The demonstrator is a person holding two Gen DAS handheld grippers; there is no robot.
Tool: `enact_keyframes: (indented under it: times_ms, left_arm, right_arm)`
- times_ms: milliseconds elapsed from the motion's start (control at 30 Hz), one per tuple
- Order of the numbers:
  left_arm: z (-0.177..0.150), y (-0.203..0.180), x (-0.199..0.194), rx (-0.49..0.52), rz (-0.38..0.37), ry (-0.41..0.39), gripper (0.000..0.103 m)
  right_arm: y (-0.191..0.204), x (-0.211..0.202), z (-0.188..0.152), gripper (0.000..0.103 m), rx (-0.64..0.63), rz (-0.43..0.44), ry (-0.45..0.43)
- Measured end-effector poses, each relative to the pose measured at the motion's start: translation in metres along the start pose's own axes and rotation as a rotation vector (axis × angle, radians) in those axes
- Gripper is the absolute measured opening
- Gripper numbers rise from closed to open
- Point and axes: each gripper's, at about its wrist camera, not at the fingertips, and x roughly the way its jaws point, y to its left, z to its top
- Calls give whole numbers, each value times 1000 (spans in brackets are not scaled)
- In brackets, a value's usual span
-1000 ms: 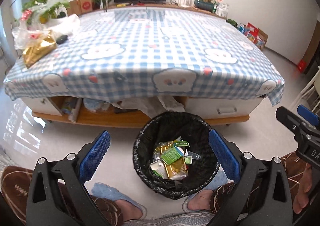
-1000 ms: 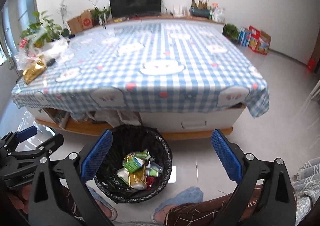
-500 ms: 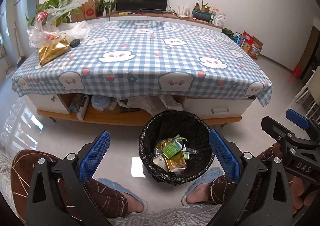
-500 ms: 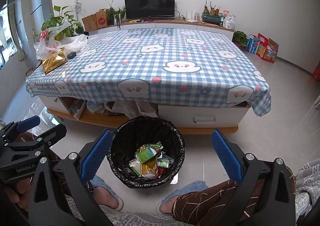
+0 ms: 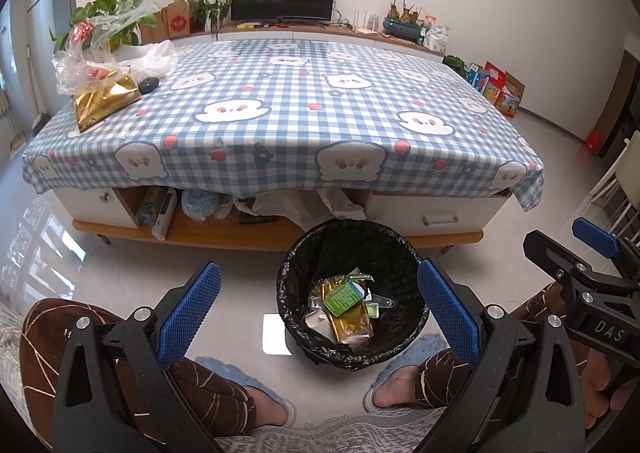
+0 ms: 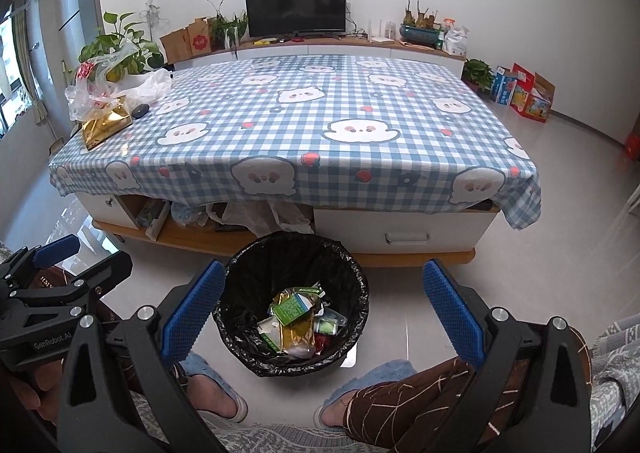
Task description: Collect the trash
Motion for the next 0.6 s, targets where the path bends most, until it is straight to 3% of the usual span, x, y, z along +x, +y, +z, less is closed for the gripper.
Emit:
enact_keyframes:
  times_ms: [600]
  left_arm:
    - [1,2,3,-1,6,5,97]
  right_arm:
    - [5,8,-2,95,-7,4,10]
